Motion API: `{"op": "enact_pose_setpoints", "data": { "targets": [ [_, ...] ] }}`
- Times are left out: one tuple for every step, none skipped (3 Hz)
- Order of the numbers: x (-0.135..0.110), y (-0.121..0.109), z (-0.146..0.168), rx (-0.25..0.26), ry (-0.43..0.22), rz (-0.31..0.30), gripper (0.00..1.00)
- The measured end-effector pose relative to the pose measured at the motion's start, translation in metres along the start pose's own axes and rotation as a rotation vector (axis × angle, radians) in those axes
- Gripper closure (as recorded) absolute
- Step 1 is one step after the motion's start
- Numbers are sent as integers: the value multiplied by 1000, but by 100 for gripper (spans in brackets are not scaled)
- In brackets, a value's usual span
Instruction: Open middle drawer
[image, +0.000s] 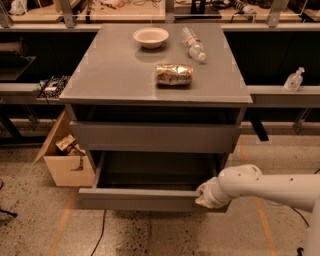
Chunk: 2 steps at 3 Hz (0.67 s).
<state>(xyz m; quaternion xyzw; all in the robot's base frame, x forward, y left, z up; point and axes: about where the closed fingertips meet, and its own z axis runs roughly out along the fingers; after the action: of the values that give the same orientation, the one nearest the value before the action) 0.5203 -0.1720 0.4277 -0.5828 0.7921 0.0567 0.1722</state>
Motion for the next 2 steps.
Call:
{"op": "enact_pose_setpoints", "data": {
  "targets": [
    [-1, 2, -5, 0, 0, 2, 100],
    [-2, 2, -8, 0, 0, 2, 100]
  ]
}}
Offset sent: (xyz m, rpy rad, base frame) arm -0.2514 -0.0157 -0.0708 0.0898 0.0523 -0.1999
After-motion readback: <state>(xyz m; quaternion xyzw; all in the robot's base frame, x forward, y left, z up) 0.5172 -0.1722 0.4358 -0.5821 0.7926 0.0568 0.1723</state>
